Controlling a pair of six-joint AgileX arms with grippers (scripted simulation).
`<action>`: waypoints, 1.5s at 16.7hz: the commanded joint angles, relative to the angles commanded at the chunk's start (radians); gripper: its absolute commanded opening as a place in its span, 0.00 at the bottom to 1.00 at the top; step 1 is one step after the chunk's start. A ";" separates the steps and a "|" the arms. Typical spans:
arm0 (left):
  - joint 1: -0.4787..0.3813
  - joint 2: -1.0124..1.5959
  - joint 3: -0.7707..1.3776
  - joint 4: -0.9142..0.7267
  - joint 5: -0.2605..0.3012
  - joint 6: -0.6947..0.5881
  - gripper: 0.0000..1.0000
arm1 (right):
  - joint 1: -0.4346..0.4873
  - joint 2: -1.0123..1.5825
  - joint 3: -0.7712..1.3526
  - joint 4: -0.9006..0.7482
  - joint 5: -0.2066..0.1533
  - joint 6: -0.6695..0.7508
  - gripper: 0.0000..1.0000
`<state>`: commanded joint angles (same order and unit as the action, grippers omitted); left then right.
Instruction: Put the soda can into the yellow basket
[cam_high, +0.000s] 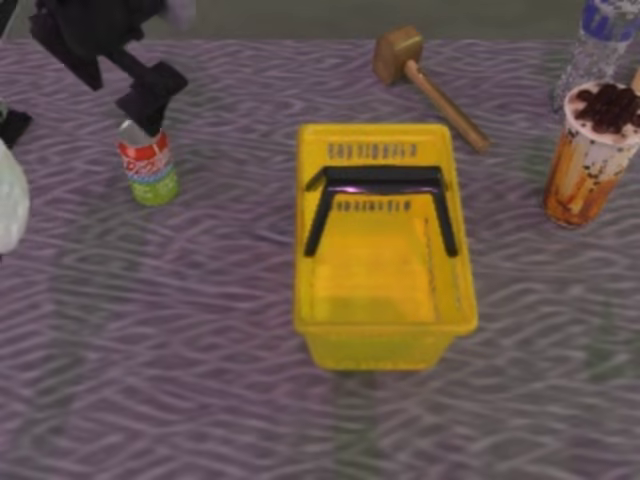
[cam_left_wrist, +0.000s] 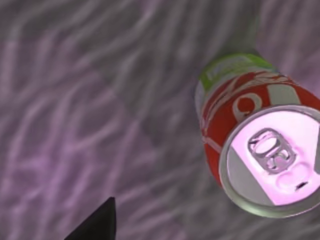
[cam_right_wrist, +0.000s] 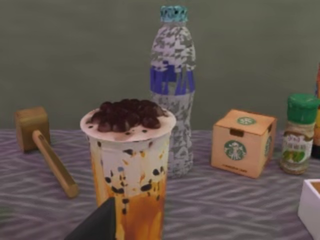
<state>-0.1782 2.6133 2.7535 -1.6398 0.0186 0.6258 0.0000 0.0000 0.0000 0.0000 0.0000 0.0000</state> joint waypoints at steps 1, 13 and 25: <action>0.000 0.048 0.050 -0.027 -0.003 0.009 1.00 | 0.000 0.000 0.000 0.000 0.000 0.000 1.00; 0.003 0.132 0.108 -0.046 -0.008 0.026 1.00 | 0.000 0.000 0.000 0.000 0.000 0.000 1.00; 0.003 -0.010 -0.355 0.272 -0.011 0.026 1.00 | 0.000 0.000 0.000 0.000 0.000 0.000 1.00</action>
<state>-0.1754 2.6028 2.3982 -1.3683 0.0080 0.6518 0.0000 0.0000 0.0000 0.0000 0.0000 0.0000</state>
